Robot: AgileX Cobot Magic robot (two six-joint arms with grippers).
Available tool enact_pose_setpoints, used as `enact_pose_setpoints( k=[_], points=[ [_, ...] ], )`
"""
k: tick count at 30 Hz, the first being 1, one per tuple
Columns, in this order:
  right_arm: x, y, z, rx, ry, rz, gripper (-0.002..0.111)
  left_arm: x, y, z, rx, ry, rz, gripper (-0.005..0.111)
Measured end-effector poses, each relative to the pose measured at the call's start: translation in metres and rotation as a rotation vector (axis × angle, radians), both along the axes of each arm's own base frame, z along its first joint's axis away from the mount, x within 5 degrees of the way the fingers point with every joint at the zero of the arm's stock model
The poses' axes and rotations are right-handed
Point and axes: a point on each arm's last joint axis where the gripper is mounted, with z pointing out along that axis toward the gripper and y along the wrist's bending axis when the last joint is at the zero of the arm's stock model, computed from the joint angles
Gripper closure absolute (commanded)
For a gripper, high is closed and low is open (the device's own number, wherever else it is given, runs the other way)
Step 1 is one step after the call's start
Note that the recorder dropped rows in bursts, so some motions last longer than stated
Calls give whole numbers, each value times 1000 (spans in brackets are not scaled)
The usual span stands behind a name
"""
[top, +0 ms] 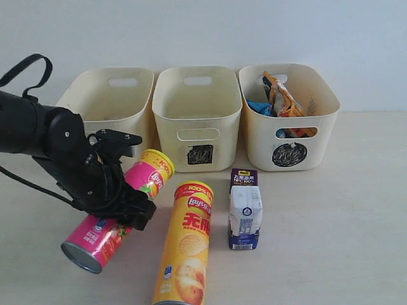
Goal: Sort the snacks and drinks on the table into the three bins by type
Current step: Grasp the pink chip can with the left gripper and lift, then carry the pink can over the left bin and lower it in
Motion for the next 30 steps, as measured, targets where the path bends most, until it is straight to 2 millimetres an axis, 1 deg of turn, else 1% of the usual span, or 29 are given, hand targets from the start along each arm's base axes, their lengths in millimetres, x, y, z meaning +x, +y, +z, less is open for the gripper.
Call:
enact_pose_setpoints(
  k=[3,8,11,16,18,22,25,27,28,30],
  points=[
    [0,0,0,0,0,0,108,-4,2,11,0,8,-4,103],
    [0,0,0,0,-1,0,108,-13,6,23,24,47,-18,103],
    [0,0,0,0,-1,0,108,-17,8,35,24,42,-23,103],
    [0,0,0,0,-1,0,108,-24,12,64,4,-22,-30,103],
    [0,0,0,0,-1,0,108,-26,13,82,-10,-71,-34,103],
    [0,0,0,0,-1,0,108,-25,13,127,-65,-205,-35,103],
    [0,0,0,0,-1,0,108,-20,13,161,-109,-307,-27,103],
    [0,0,0,0,-1,0,108,-14,14,174,-125,-347,-15,103],
    [0,0,0,0,-1,0,108,-8,17,181,-130,-370,-3,103],
    [0,0,0,0,-1,0,108,3,19,188,-134,-394,16,103]
  ],
)
